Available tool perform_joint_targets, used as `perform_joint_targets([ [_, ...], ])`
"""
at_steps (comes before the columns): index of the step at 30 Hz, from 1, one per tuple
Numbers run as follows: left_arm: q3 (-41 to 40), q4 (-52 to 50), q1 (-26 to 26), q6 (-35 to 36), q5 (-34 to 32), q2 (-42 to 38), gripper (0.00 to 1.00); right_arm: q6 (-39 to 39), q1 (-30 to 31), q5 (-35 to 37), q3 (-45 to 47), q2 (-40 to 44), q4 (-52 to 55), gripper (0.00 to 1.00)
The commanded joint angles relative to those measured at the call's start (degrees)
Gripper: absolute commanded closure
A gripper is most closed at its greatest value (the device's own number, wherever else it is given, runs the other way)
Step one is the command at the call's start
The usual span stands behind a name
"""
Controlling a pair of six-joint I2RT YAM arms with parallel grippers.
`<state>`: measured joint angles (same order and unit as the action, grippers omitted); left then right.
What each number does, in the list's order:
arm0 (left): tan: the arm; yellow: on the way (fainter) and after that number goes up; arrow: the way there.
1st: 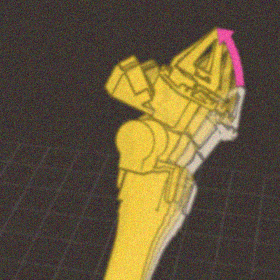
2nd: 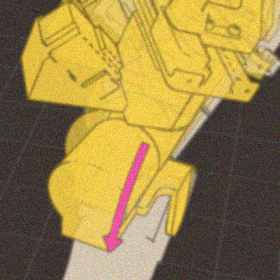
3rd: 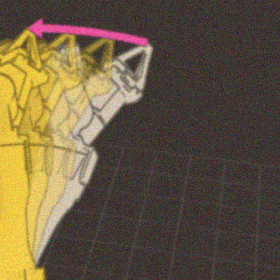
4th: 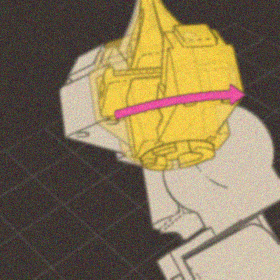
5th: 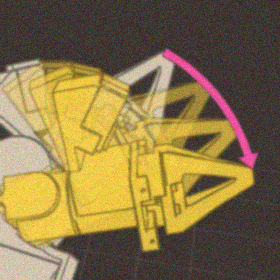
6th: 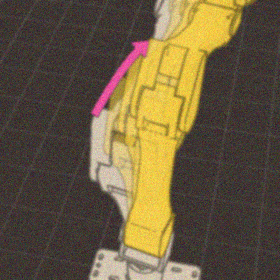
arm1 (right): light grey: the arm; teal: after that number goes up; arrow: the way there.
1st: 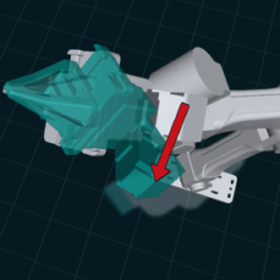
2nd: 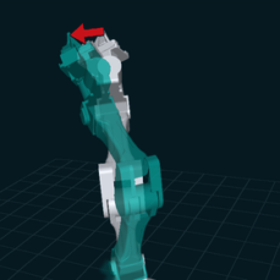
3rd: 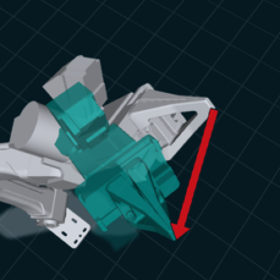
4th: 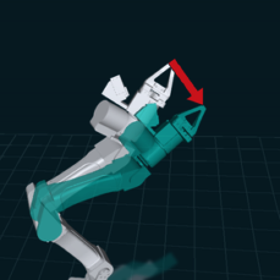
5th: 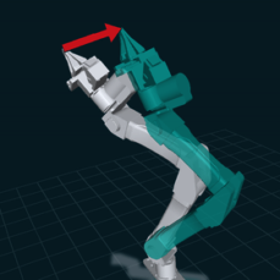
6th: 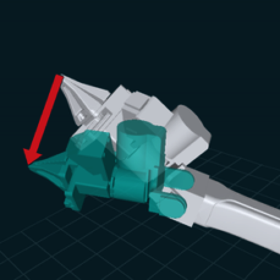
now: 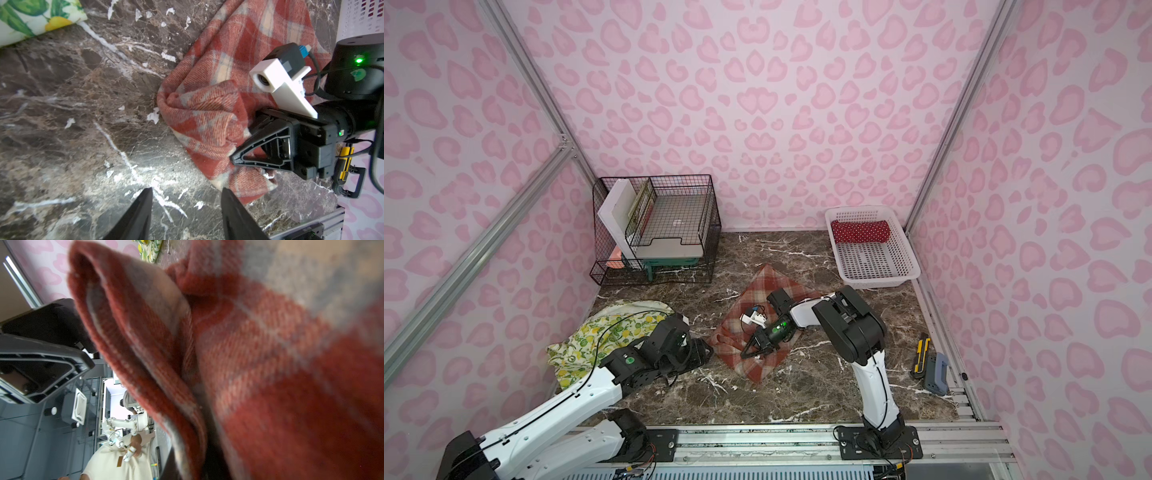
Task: Roll up the skirts
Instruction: Roll the skirt at the center of the board.
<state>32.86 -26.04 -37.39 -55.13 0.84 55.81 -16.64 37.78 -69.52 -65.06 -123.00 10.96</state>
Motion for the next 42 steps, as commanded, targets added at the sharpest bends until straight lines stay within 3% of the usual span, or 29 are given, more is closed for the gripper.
perform_joint_targets([
  [1,-0.7,6.5,-0.2,0.5,0.0,3.9,0.43,1.4,-0.6,4.2,-0.1,-2.3,1.6,1.0],
  [7,-1.4,11.7,-0.2,-0.2,-5.1,9.2,0.39,2.4,-0.6,4.5,-0.2,-4.0,2.4,1.0],
  [14,-2.7,17.3,-0.2,-1.4,-7.5,9.1,0.35,2.7,-0.5,4.7,0.3,-5.0,2.2,1.0],
  [25,-8.7,35.1,2.0,-5.6,-1.9,19.5,0.35,3.0,-1.0,5.1,0.1,-5.6,2.8,1.0],
  [36,-5.9,25.0,2.5,-2.1,-1.0,28.8,0.37,3.1,-2.1,5.2,0.3,-5.3,3.2,1.0],
  [39,-5.5,23.4,2.9,-0.9,0.0,30.7,0.49,2.9,-3.0,6.2,0.5,-4.8,3.8,1.0],
  [41,-4.9,22.2,2.9,-1.0,-0.4,31.0,0.82,3.4,-3.5,8.4,0.4,-4.0,5.8,1.0],
  [42,-4.2,20.7,2.9,-1.1,-1.2,30.9,0.96,3.4,-3.6,9.7,0.9,-3.0,6.2,0.93],
])
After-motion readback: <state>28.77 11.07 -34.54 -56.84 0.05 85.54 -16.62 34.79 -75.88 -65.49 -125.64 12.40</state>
